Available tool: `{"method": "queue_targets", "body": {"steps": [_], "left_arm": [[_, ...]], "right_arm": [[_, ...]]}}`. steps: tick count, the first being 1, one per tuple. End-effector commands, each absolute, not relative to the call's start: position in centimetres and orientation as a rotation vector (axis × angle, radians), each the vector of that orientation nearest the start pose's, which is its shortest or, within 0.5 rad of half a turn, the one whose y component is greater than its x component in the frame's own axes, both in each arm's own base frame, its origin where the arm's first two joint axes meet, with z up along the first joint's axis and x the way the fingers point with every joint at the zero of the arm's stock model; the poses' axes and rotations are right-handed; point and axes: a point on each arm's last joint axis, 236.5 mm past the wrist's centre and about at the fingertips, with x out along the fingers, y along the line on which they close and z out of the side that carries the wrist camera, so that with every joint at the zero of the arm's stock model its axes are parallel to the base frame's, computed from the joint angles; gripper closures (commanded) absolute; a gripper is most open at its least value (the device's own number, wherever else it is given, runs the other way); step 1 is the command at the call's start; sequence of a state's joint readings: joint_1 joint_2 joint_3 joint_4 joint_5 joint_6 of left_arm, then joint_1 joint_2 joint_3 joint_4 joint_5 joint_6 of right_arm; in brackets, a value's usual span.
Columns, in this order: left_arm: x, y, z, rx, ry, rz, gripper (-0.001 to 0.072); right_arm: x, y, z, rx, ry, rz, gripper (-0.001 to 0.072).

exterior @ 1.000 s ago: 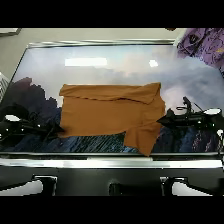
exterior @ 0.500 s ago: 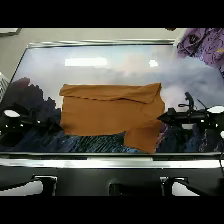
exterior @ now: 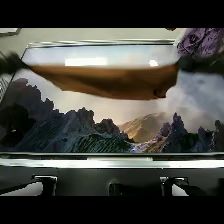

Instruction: Fold the clothes and pants, and hang the long-sleeved shirts on hangers.

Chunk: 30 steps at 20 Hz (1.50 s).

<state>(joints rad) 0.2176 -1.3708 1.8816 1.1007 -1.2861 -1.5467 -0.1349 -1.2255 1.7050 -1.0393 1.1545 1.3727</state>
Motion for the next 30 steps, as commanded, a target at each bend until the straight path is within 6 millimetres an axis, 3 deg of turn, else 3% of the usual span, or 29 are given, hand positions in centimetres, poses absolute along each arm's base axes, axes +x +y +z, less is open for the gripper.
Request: {"method": "queue_targets", "body": {"steps": [1,2,4,7,10,12,14,16,20,23,26,28,30], "left_arm": [[42.6,1.7,41.1,-0.262,0.368,-0.064,0.0694],[40.3,1.7,42.9,-0.257,0.321,-0.044,0.0694],[35.9,1.8,44.5,-0.245,0.272,-0.007,0.0694],[29.6,2.1,46.3,-0.2,0.199,0.051,0.0694],[26.1,2.4,46.9,-0.172,0.178,0.092,0.0694],[26.5,2.4,45.1,-0.176,0.249,0.094,0.0694],[28.9,2.9,42.1,-0.187,0.343,0.098,0.0694],[32.5,3.0,37.6,-0.172,0.473,0.069,0.0694],[41.3,2.4,26.2,-0.213,0.72,-0.013,0.0693],[47.6,1.6,17.1,-0.206,0.867,-0.048,0.0693],[52.7,1.2,8.7,-0.224,0.944,-0.046,0.0694],[55.4,1.2,4.4,-0.232,0.954,-0.036,0.0694],[57.8,1.4,2.0,-0.234,0.942,-0.029,0.0694]], "right_arm": [[39.4,4.6,43.5,0.134,0.271,0.27,0.0681],[36.5,5.0,46.5,0.116,0.199,0.274,0.0681],[30.6,5.5,50.2,0.116,0.104,0.272,0.0681],[23.6,5.1,51.7,0.136,0.061,0.217,0.0681],[20.1,4.6,51.9,0.194,0.053,0.174,0.0681],[20.5,4.3,50.8,0.226,0.102,0.161,0.0682],[22.9,3.9,48.4,0.281,0.212,0.138,0.0682],[26.7,3.4,44.1,0.346,0.392,0.106,0.0682],[36.5,2.2,33.2,0.377,0.743,0.064,0.0681],[43.5,1.5,23.7,0.372,0.969,0.054,0.0681],[49.3,0.8,13.8,0.39,1.127,0.039,0.068],[52.5,0.5,8.4,0.404,1.161,0.03,0.068],[55.3,0.2,4.3,0.431,1.151,0.015,0.0681]]}}
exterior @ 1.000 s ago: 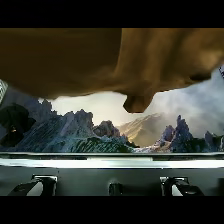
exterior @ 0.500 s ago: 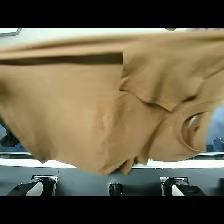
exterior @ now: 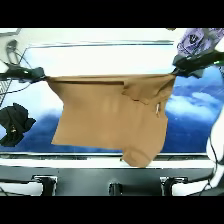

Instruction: Fold the clothes and pants, and hang the long-sleeved shirts on hangers.

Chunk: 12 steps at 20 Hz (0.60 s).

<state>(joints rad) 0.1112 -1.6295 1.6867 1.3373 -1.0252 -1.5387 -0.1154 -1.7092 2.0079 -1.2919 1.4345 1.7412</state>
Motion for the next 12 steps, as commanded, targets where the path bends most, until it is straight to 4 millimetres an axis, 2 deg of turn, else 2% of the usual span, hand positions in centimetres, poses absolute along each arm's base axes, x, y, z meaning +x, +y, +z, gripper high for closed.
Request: {"method": "queue_targets", "body": {"steps": [1,4,6,9,12], "left_arm": [[59.0,1.5,1.3,-0.233,0.928,-0.026,0.0693],[61.1,1.8,0.5,-0.232,0.905,-0.024,0.0693],[60.9,1.7,-0.4,-0.234,0.932,-0.026,0.0693],[58.7,1.1,-2.6,-0.239,1.054,-0.042,0.0693],[55.7,0.5,-4.0,-0.235,1.193,-0.067,0.0693]], "right_arm": [[56.3,0.1,3.2,0.444,1.133,0.012,0.0681],[58.4,-0.2,2.3,0.457,1.071,0.002,0.0681],[58.1,-0.1,2.2,0.456,1.084,0.003,0.0681],[56.3,0.1,1.3,0.444,1.174,0.004,0.0681],[53.4,-0.1,-0.2,0.416,1.308,-0.007,0.068]]}}
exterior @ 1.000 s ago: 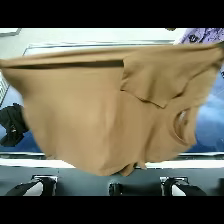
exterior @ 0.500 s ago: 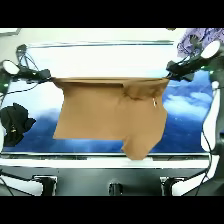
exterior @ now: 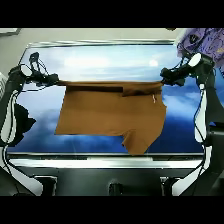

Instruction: Fold the clothes and pants, and hang the long-sleeved shirts on hangers.

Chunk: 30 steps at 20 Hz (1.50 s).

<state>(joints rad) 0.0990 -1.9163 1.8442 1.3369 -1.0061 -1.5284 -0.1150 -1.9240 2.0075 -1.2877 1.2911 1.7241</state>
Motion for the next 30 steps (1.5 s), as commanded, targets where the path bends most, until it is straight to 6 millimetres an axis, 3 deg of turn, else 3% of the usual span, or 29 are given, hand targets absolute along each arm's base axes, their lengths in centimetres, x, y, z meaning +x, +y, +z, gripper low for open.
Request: {"method": "queue_targets", "body": {"steps": [1,7,16,17,18,19,20,21,23,25,27,29,30], "left_arm": [[54.8,0.4,-4.3,-0.234,1.236,-0.072,0.0693],[49.5,-0.4,-7.3,-0.246,1.459,-0.096,0.0692],[48.4,-1.9,-10.1,-0.263,1.526,-0.12,0.0687],[48.4,-2.4,-10.2,-0.275,1.53,-0.13,0.0652],[48.4,-2.7,-10.2,-0.286,1.529,-0.136,0.0557],[48.5,-2.8,-10.1,-0.293,1.526,-0.139,0.0361],[48.8,-2.7,-9.5,-0.298,1.513,-0.132,0.0155],[49.3,-2.3,-8.6,-0.305,1.493,-0.124,0.0091],[50.5,-0.6,-5.1,-0.323,1.418,-0.093,0.0089],[50.7,2.5,-0.7,-0.343,1.33,-0.051,0.009],[48.3,6.2,1.7,-0.376,1.329,0.004,0.009],[44.4,9.5,2.1,-0.452,1.341,0.078,0.009],[42.4,10.3,1.9,-0.52,1.332,0.102,0.0091]], "right_arm": [[52.4,-0.2,-0.8,0.405,1.357,-0.014,0.068],[48.5,-0.1,-3.9,0.395,1.532,-0.033,0.068],[47.5,0.3,-7.1,0.413,1.624,-0.03,0.0658],[47.3,0.5,-7.4,0.419,1.634,-0.026,0.0588],[47.1,0.7,-7.6,0.424,1.648,-0.021,0.0548],[46.8,0.7,-7.6,0.423,1.66,-0.02,0.0432],[46.6,0.6,-7.3,0.418,1.665,-0.018,0.0241],[46.4,0.4,-6.6,0.394,1.664,-0.001,0.0153],[46.0,-1.0,-4.4,0.322,1.635,0.005,0.0153],[45.8,-2.8,-1.0,0.307,1.567,0.013,0.0154],[44.9,-4.2,2.0,0.386,1.487,0.071,0.0155],[41.5,-4.9,2.3,0.534,1.477,0.106,0.0155],[39.2,-4.7,1.6,0.609,1.49,0.109,0.0155]]}}
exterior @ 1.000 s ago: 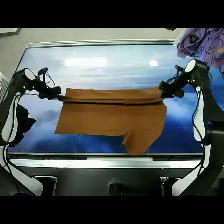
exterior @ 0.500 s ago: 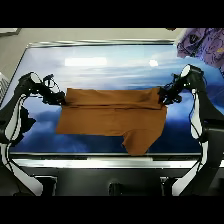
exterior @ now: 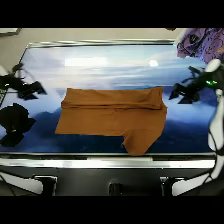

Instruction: Fold the clothes and pants, and hang the long-sleeved shirts on hangers.

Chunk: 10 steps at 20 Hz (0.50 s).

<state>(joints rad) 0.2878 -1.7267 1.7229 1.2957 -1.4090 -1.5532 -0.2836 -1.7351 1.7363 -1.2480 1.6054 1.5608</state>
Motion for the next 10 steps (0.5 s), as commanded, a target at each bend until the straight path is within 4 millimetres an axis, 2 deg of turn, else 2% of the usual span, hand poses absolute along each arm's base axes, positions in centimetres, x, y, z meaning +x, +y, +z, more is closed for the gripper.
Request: {"method": "queue_targets", "body": {"steps": [1,3,5,8,10], "left_arm": [[40.6,10.3,1.4,-0.593,1.314,0.118,0.0091],[37.8,9.6,-0.1,-0.712,1.276,0.143,0.0091],[35.6,8.4,-1.6,-0.767,1.277,0.158,0.0091],[34.1,6.9,-3.0,-0.806,1.317,0.148,0.0092],[34.1,6.4,-3.1,-0.799,1.322,0.139,0.0092]], "right_arm": [[36.6,-3.8,0.6,0.684,1.499,0.118,0.0155],[31.6,-1.3,-2.1,0.762,1.532,0.115,0.0155],[27.8,1.9,-4.3,0.837,1.535,0.126,0.0155],[24.2,5.7,-6.3,0.966,1.51,0.146,0.0157],[22.7,6.9,-7.3,1.007,1.505,0.151,0.0162]]}}
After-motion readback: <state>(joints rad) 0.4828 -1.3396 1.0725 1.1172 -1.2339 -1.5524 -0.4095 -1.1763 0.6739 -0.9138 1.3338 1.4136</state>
